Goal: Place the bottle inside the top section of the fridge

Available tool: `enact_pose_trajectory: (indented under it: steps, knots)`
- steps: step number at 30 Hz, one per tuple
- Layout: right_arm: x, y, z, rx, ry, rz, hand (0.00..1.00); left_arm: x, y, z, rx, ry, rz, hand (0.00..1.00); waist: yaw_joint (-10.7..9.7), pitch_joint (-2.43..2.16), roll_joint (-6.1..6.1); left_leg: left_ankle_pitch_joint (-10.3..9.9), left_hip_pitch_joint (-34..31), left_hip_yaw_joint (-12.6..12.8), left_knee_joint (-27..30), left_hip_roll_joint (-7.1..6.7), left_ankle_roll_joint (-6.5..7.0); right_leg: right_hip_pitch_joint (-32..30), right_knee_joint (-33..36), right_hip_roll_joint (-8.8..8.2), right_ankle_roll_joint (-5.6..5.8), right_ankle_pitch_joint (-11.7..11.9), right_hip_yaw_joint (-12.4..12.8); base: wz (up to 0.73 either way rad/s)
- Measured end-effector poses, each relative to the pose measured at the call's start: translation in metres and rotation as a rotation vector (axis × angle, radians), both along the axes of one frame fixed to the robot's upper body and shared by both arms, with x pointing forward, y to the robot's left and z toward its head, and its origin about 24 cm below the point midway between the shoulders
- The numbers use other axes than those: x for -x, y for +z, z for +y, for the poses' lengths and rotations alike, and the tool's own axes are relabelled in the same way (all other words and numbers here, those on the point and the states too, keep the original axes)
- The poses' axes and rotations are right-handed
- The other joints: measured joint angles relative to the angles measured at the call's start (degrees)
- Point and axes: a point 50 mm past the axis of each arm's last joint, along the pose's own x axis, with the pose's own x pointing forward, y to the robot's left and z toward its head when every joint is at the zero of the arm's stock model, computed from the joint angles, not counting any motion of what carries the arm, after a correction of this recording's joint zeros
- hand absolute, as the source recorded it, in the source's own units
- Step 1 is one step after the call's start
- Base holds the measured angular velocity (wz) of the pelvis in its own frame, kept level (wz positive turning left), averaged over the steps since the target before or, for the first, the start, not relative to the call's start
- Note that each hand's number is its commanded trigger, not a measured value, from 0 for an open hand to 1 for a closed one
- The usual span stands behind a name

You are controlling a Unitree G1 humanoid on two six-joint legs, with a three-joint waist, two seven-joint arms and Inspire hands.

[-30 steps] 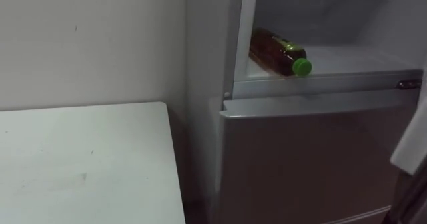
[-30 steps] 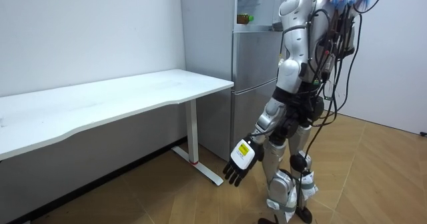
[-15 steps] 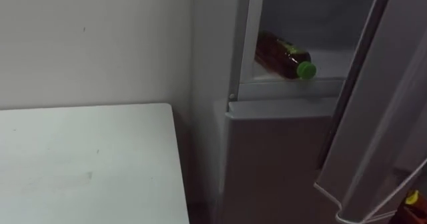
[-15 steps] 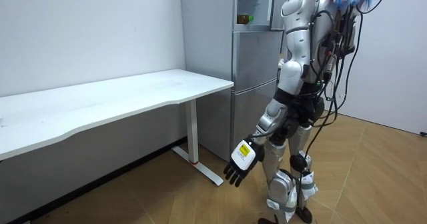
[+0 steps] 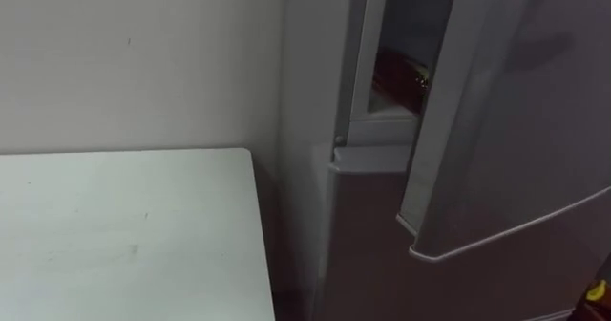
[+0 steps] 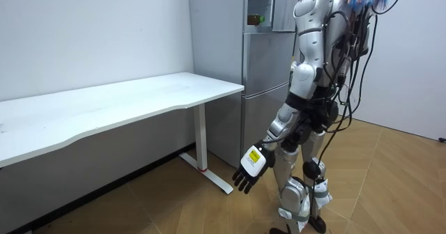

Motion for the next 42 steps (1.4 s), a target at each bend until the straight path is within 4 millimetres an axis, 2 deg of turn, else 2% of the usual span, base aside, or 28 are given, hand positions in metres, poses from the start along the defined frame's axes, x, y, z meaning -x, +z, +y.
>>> enact_pose_trajectory:
  steps: [10, 15, 17, 22, 23, 28, 32, 39, 42]
  knots:
    - [-0.01, 0.009, 0.02, 0.104, 0.078, -0.002, 0.0, 0.001, 0.001, 0.005, -0.011, -0.009, 0.005, 0.0, 1.89, 0.03, -1.54, 0.0, -1.04, -1.29, 0.46, -0.05, 0.0, 0.65, -0.52, -0.1, 0.0, 0.05, -1.45, 0.07]
    - [-0.014, 0.01, 0.03, 0.183, 0.1, 0.024, 0.0, -0.002, 0.003, 0.008, -0.022, -0.04, 0.009, 0.0, 2.77, -0.01, -0.78, -0.05, -1.2, -1.83, 0.78, -0.05, 0.05, 0.76, -0.5, -0.19, 0.0, 0.06, -2.04, 0.05]
    - [-0.015, 0.01, 0.036, 0.194, 0.13, 0.032, 0.0, 0.0, 0.003, 0.008, -0.024, -0.058, 0.026, 0.0, 3.18, -0.3, 0.08, -0.05, -1.12, -2.02, 0.77, -0.02, 0.05, 0.77, -0.49, -0.24, 0.0, 0.06, -2.38, 0.04]
    - [-0.021, 0.006, 0.044, 0.225, 0.195, 0.082, 0.0, -0.006, 0.003, 0.009, -0.018, -0.076, 0.026, 0.0, 3.37, -0.19, 1.13, -0.02, -1.35, -2.66, 1.39, 0.08, 0.01, 1.06, -0.49, -0.23, -0.1, 0.12, -3.0, 0.07]
    - [-0.022, 0.005, 0.046, 0.227, 0.204, 0.09, 0.0, -0.006, 0.003, 0.009, -0.017, -0.079, 0.026, 0.0, 3.52, -0.32, 1.06, -0.03, -1.45, -2.76, 1.47, 0.09, 0.0, 1.17, -0.5, -0.23, -0.11, 0.12, -3.11, 0.0]
    - [-0.026, 0.0, 0.044, 0.223, 0.204, 0.122, 0.0, -0.01, 0.002, 0.009, -0.001, -0.106, 0.027, 0.0, 4.02, -0.06, 0.73, -0.04, -1.59, -3.23, 2.16, 0.03, 0.02, 1.62, -0.78, -0.27, -0.14, 0.12, -3.46, 0.05]
    - [-0.028, -0.002, 0.044, 0.258, 0.19, 0.154, 0.0, -0.011, 0.002, 0.008, 0.02, -0.116, 0.032, 0.0, 4.44, -0.11, 0.01, -0.04, -1.93, -3.47, 2.27, -0.02, 0.03, 1.73, -1.42, -0.27, -0.2, 0.18, -3.95, 0.06]
    - [-0.035, -0.003, 0.051, 0.328, 0.187, 0.175, 0.0, -0.014, 0.001, 0.008, 0.027, -0.121, 0.026, 0.0, 4.93, 0.0, 0.05, -0.03, -2.09, -3.66, 2.02, -0.05, 0.01, 1.83, -1.49, -0.2, -0.2, 0.25, -4.18, 0.02]
    - [-0.044, -0.004, 0.059, 0.345, 0.225, 0.195, 0.0, -0.017, 0.001, 0.006, 0.033, -0.139, 0.025, 0.0, 4.86, 0.08, 0.11, -0.02, -2.02, -3.6, 2.01, 0.06, 0.0, 1.84, -1.38, -0.16, -0.21, 0.26, -4.14, -0.02]
